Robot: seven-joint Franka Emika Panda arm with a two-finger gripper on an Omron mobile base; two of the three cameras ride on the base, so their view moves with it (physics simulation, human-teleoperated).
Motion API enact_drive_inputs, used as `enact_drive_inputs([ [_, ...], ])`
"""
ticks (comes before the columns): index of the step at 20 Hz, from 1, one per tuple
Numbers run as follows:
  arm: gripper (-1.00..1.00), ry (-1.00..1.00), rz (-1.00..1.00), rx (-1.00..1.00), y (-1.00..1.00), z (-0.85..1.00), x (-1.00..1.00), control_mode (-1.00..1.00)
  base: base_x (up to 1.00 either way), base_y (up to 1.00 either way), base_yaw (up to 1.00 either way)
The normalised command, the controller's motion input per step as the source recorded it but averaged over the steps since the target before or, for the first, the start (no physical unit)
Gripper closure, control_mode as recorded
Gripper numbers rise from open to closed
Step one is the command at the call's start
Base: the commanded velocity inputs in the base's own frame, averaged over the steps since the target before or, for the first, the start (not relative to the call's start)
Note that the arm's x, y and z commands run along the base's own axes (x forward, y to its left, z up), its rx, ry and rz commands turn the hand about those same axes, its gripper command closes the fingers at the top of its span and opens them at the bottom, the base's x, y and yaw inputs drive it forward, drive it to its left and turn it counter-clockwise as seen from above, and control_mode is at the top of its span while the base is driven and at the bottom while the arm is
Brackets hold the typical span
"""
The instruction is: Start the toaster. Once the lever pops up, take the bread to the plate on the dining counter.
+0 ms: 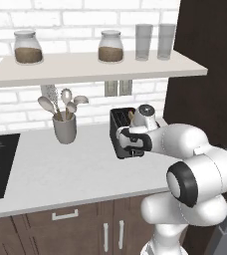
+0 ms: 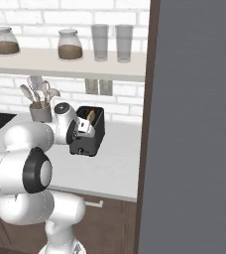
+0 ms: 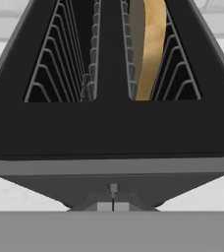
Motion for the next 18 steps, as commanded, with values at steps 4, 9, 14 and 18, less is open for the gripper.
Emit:
enact_drive_inputs([
  [4, 1.00, 0.00, -0.01, 0.00, 0.00, -0.51, 0.00, -1.00, 0.00, 0.00, 0.00],
  [9, 1.00, 0.00, -0.03, 0.00, 0.00, -0.74, -0.05, -1.00, 0.00, 0.00, 0.00],
  [14, 1.00, 0.00, -0.04, 0.00, 0.00, -0.98, -0.23, -1.00, 0.00, 0.00, 0.00],
  [18, 1.00, -0.05, -0.04, 0.00, 0.00, -1.00, -0.24, -1.00, 0.00, 0.00, 0.00],
])
